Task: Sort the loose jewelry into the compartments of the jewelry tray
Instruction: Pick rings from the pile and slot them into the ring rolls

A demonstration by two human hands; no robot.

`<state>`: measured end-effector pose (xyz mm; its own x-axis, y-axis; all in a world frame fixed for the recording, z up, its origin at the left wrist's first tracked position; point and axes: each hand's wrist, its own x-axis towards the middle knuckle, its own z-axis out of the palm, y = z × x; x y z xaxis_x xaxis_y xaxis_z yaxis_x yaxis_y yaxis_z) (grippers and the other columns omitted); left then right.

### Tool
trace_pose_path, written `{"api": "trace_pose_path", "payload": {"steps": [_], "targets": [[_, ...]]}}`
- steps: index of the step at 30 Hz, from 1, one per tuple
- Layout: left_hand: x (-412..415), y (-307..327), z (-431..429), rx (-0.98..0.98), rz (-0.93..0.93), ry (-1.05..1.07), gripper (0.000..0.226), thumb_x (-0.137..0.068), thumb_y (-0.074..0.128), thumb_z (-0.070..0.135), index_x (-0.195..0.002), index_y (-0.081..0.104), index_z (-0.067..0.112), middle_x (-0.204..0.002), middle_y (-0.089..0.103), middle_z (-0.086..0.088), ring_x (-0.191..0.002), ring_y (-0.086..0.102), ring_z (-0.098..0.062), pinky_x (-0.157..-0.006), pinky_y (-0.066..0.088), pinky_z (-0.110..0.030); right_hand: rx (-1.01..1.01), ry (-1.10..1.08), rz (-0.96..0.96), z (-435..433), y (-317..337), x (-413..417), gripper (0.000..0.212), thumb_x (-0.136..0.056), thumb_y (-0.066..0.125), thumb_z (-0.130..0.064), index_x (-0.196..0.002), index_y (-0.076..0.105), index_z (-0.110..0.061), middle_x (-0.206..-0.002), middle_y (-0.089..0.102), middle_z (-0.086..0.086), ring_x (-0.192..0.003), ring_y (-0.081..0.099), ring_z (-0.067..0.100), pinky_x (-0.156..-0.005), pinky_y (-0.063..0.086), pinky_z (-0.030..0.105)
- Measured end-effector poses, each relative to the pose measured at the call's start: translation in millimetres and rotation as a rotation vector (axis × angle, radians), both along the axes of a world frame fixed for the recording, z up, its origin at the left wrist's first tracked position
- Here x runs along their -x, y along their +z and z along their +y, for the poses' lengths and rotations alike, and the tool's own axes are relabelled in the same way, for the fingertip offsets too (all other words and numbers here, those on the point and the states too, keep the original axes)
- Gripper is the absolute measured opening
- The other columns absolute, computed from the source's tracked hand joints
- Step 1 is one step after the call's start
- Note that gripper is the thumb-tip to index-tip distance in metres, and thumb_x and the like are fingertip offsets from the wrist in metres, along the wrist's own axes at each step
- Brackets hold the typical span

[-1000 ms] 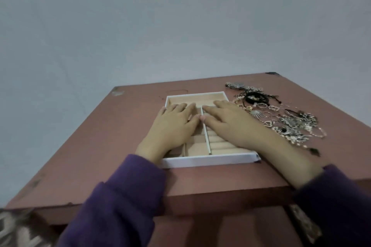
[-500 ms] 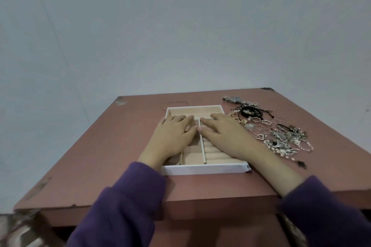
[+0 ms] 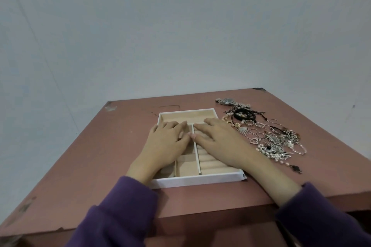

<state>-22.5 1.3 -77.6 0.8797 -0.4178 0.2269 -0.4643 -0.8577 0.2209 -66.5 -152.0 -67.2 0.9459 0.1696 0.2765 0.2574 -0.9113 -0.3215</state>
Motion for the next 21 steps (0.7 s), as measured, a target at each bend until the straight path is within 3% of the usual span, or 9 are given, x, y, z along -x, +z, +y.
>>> {"api": "trace_pose_path", "payload": {"steps": [4,6,8,10,12,14,17,21], "targets": [[-6,10,0,0.017,0.056,-0.008,0.042,-0.093,0.038,0.039,-0.131,0.048,0.024,-0.131,0.053,0.000,-0.126,0.042,-0.020,-0.107,0.029,-0.042,0.017,0.029,-0.015,-2,-1,-2,0.046,-0.096,0.038,-0.045,-0.134,0.047,-0.021,-0.134,0.047,0.006,-0.128,0.035,0.019,-0.102,0.019,0.024],[-13,19,-1,0.116,0.044,-0.016,0.030,-0.090,0.043,0.038,-0.105,0.064,0.022,-0.110,0.066,-0.002,-0.108,0.054,-0.022,-0.097,0.038,-0.038,-0.046,0.066,-0.025,-8,2,-3,0.042,-0.094,0.045,-0.040,-0.131,0.051,-0.020,-0.129,0.050,0.000,-0.126,0.040,0.016,-0.099,0.023,0.022],[-21,24,-4,0.180,-0.017,-0.015,0.027,-0.090,0.045,0.034,-0.074,0.062,0.020,-0.083,0.068,-0.006,-0.085,0.058,-0.025,-0.076,0.040,-0.033,-0.174,0.066,-0.082,-21,9,-5,0.029,-0.091,0.055,-0.029,-0.117,0.059,-0.017,-0.106,0.055,-0.012,-0.109,0.049,0.013,-0.086,0.030,0.019],[-24,24,-8,0.243,-0.042,-0.012,0.032,-0.090,0.046,0.029,-0.062,0.055,0.015,-0.067,0.062,-0.007,-0.071,0.055,-0.024,-0.059,0.037,-0.030,-0.164,-0.033,-0.200,-43,18,-11,0.013,-0.087,0.058,-0.022,-0.099,0.062,-0.019,-0.088,0.056,-0.014,-0.093,0.049,0.012,-0.078,0.034,0.025],[-24,21,-9,0.293,-0.055,-0.005,0.035,-0.090,0.047,0.027,-0.062,0.056,0.009,-0.065,0.060,-0.009,-0.066,0.052,-0.023,-0.053,0.034,-0.025,-0.063,-0.156,-0.240,-70,25,-16,0.004,-0.083,0.057,-0.020,-0.084,0.060,-0.023,-0.078,0.055,-0.014,-0.085,0.050,0.012,-0.071,0.040,0.031],[-23,19,-10,0.306,-0.068,-0.007,0.033,-0.091,0.048,0.026,-0.068,0.059,0.005,-0.070,0.063,-0.011,-0.067,0.052,-0.022,-0.053,0.033,-0.021,0.042,-0.216,-0.182,-90,29,-20,0.009,-0.081,0.056,-0.018,-0.076,0.060,-0.024,-0.074,0.056,-0.013,-0.080,0.052,0.012,-0.065,0.045,0.033],[-22,20,-11,0.296,-0.092,-0.026,0.031,-0.091,0.048,0.027,-0.071,0.062,0.007,-0.075,0.065,-0.012,-0.071,0.053,-0.022,-0.055,0.033,-0.029,0.134,-0.239,-0.079,-107,25,-22,0.012,-0.079,0.055,-0.017,-0.072,0.063,-0.022,-0.071,0.060,-0.011,-0.075,0.057,0.012,-0.064,0.050,0.035],[-24,19,-11,0.288,-0.090,-0.022,0.032,-0.091,0.048,0.027,-0.077,0.065,0.004,-0.081,0.066,-0.011,-0.077,0.055,-0.023,-0.063,0.037,-0.030,0.132,-0.256,0.003,-117,16,-24,0.008,-0.079,0.060,-0.025,-0.071,0.063,-0.026,-0.071,0.058,-0.014,-0.076,0.054,0.010,-0.066,0.047,0.033]]}}
